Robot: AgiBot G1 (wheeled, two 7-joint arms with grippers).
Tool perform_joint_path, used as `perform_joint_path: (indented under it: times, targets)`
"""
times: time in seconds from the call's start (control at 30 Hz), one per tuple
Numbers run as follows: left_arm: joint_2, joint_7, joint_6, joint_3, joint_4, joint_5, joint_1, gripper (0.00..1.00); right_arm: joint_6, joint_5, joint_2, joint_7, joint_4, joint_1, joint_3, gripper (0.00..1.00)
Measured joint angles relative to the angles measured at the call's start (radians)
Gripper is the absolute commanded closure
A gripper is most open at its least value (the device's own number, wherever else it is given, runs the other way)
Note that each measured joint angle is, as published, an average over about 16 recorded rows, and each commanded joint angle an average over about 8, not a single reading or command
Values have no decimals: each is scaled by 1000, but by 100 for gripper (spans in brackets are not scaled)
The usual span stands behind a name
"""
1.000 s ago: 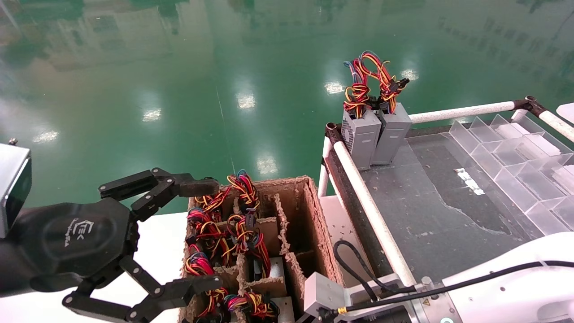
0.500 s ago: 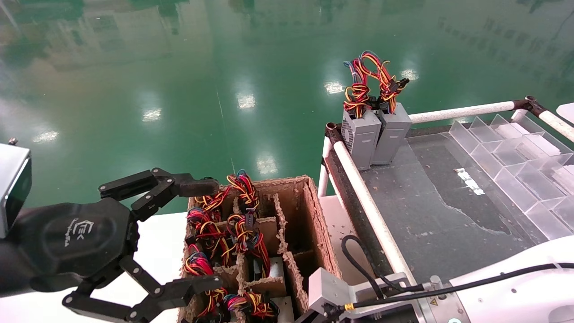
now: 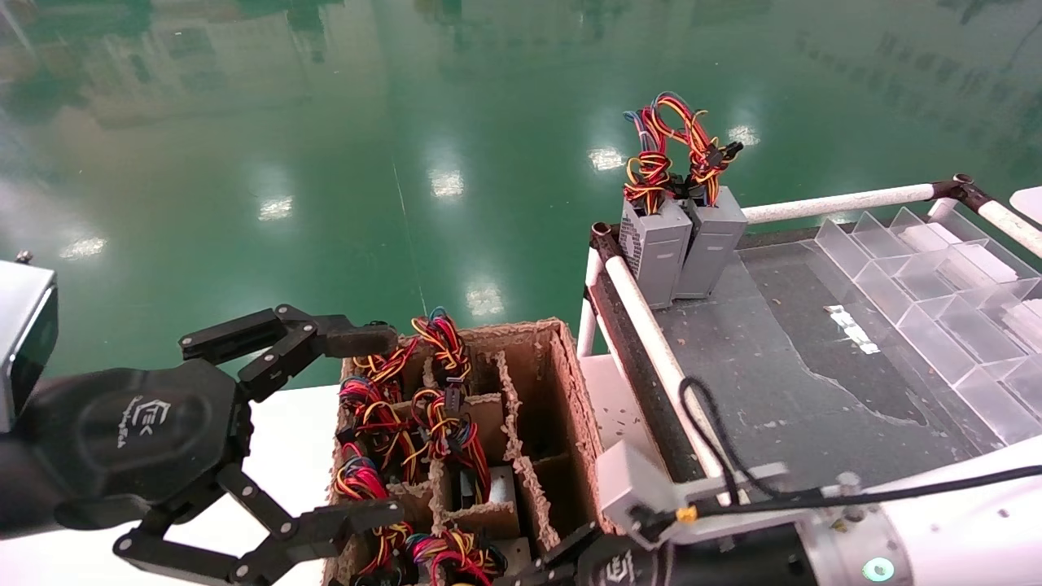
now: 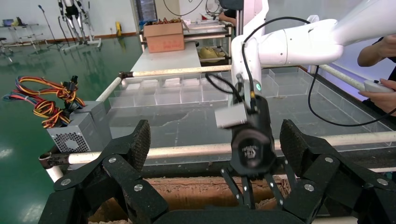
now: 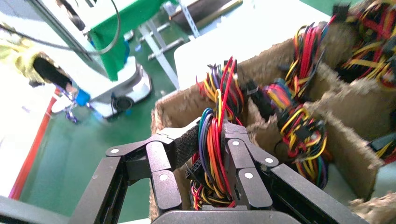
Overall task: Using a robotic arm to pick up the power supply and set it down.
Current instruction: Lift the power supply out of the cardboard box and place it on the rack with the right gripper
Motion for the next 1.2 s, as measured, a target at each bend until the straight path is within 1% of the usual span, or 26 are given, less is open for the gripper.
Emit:
perform_joint_path:
  times: [0.33,0.73,0.97,1.2]
  targets:
    - [0,0,0,0,0,0,0,0,-28,114,42,47,-34,41,52,100]
    - [0,0,0,0,0,0,0,0,-46,263,109,90,-76,142,113,100]
    - [0,0,0,0,0,0,0,0,-41,304,166,77,-140,210,139,100]
    - [0,0,0,0,0,0,0,0,-31,296,218,25,-272,270,153,100]
